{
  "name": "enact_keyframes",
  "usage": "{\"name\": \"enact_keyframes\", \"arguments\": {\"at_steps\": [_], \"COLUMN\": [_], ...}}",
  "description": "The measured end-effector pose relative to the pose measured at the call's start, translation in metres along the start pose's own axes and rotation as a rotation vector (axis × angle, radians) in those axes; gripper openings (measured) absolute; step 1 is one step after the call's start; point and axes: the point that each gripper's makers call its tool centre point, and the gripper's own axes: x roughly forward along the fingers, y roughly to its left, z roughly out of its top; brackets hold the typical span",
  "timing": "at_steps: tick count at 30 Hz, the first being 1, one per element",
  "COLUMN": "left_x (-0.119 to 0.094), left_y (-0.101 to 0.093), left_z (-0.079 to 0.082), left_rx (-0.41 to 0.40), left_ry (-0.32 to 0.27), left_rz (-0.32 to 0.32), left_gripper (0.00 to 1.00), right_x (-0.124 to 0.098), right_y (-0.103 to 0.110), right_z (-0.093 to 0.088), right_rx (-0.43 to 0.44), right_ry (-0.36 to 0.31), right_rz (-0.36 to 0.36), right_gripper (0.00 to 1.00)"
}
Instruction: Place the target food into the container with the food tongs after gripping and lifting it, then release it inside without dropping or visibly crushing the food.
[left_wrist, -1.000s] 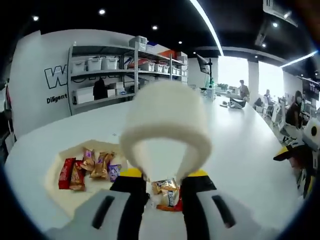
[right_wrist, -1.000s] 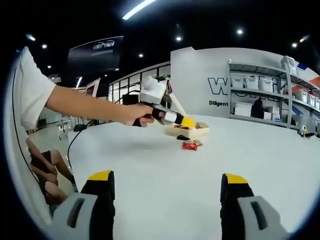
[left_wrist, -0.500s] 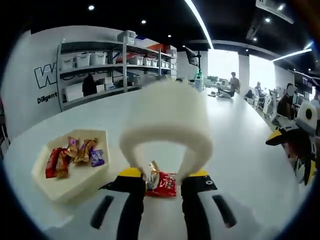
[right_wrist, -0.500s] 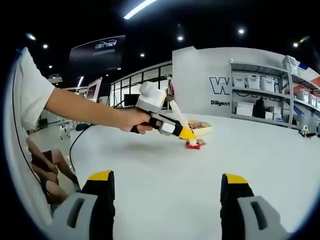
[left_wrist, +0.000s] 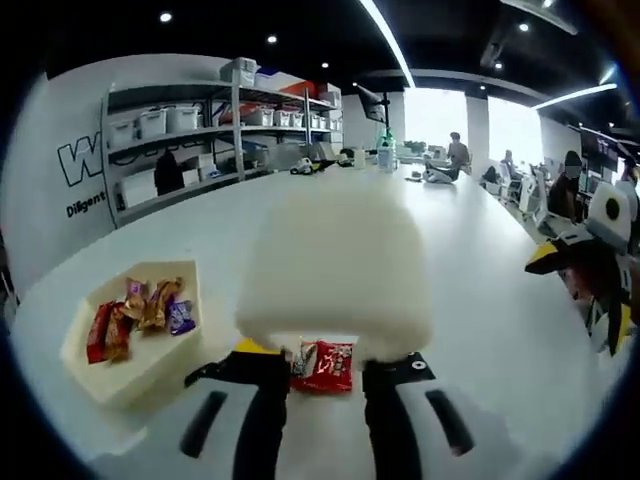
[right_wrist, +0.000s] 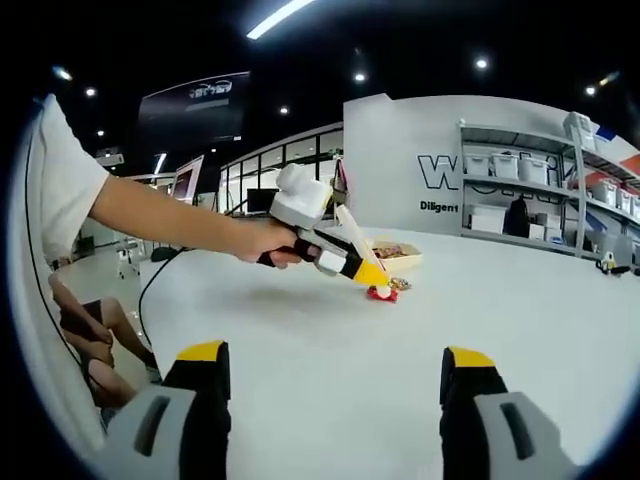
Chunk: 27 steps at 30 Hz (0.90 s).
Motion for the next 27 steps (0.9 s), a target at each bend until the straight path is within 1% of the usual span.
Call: {"name": "enact_keyframes", "arguments": {"at_steps": [2, 4, 7, 8, 9, 13, 15, 17, 20, 21, 24, 26, 27], "left_x": [0.000, -0.003, -0.006, -0.006, -0.006, -0.008, -0.007, -0.008, -0.008, -0.007, -0.005, -0.005, -0.006], "left_y": [0.000, -0.001, -0.012, -0.013, -0.013, -0.017, -0.021, -0.027, -0.032, -0.033, -0.031, -0.028, -0.026], "left_z": [-0.001, 0.000, -0.003, -0.005, -0.005, 0.000, -0.001, 0.001, 0.004, 0.003, -0.003, -0.003, -0.003], "left_rx": [0.006, 0.033, 0.057, 0.066, 0.070, 0.058, 0.050, 0.072, 0.066, 0.062, 0.062, 0.057, 0.039], "left_ry": [0.008, 0.008, 0.017, 0.030, 0.028, 0.012, 0.018, 0.013, 0.006, 0.019, 0.046, 0.042, 0.046], "left_rz": [-0.001, 0.009, -0.023, -0.015, -0.015, -0.024, -0.035, -0.043, -0.054, -0.053, -0.044, -0.039, -0.035], "left_gripper": [0.27, 0.27, 0.27, 0.27, 0.27, 0.27, 0.27, 0.27, 0.27, 0.27, 0.27, 0.27, 0.27], "right_x": [0.000, 0.000, 0.000, 0.000, 0.000, -0.001, -0.002, -0.002, -0.003, -0.003, -0.003, -0.003, -0.003], "right_y": [0.001, 0.001, 0.001, 0.001, 0.001, 0.003, 0.003, 0.002, 0.002, 0.003, 0.004, 0.004, 0.005], "right_z": [0.001, 0.001, 0.000, 0.000, 0.001, 0.002, 0.001, 0.000, -0.001, -0.001, 0.000, 0.000, 0.000], "right_rx": [-0.002, -0.004, -0.005, -0.005, -0.005, -0.009, -0.006, -0.006, -0.005, -0.004, -0.006, -0.006, -0.004], "right_ry": [-0.003, -0.003, 0.000, -0.001, -0.001, -0.007, -0.004, -0.002, -0.002, -0.001, -0.001, -0.003, -0.004], "right_rz": [0.001, 0.003, 0.004, 0.003, 0.004, 0.007, 0.006, 0.002, 0.002, 0.004, 0.004, 0.005, 0.006], "right_gripper": [0.85, 0.85, 0.85, 0.85, 0.85, 0.84, 0.84, 0.84, 0.84, 0.84, 0.84, 0.84, 0.84]}}
